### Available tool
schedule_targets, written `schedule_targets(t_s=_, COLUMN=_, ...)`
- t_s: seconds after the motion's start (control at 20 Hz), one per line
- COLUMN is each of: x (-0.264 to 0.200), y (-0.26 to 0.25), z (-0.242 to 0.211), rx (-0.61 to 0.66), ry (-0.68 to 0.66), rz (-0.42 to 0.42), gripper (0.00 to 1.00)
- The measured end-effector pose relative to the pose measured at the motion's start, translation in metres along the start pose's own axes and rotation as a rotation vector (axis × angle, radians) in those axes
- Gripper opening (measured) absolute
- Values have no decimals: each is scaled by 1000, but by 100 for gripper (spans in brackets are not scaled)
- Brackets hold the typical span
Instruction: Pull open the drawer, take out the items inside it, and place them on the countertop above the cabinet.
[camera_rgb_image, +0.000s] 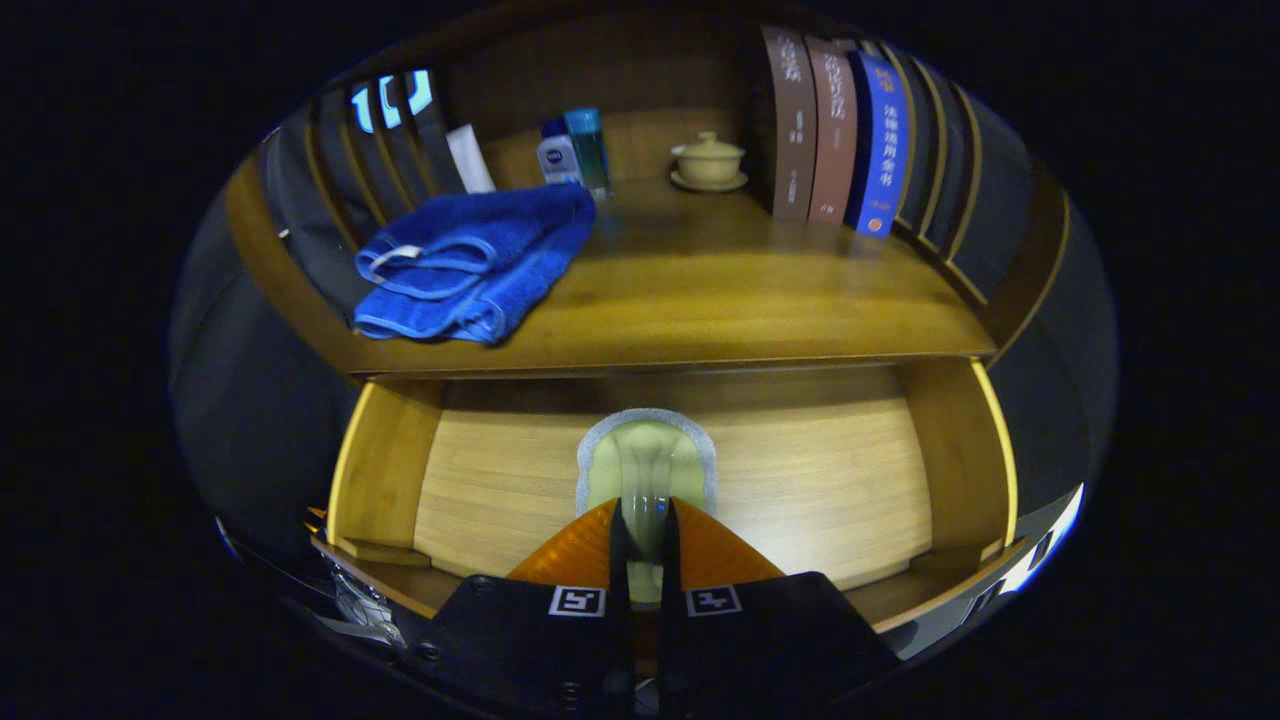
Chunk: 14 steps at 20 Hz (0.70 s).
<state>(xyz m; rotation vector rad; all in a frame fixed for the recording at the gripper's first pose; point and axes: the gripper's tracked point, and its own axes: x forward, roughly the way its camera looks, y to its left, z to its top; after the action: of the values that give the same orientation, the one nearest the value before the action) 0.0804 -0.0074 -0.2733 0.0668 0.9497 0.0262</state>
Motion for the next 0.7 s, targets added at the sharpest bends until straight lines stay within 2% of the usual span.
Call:
schedule_targets(t_s=0.2, x=-38, y=6, z=48, rx=-7, ry=-160, rz=14, gripper=14)
schedule_targets(t_s=0.35, x=-40, y=8, z=89, rx=24, ry=-213, rz=24, gripper=14)
schedule_targets(t_s=0.7, x=28, y=2, z=169, rx=82, ry=-165, rz=10, gripper=14)
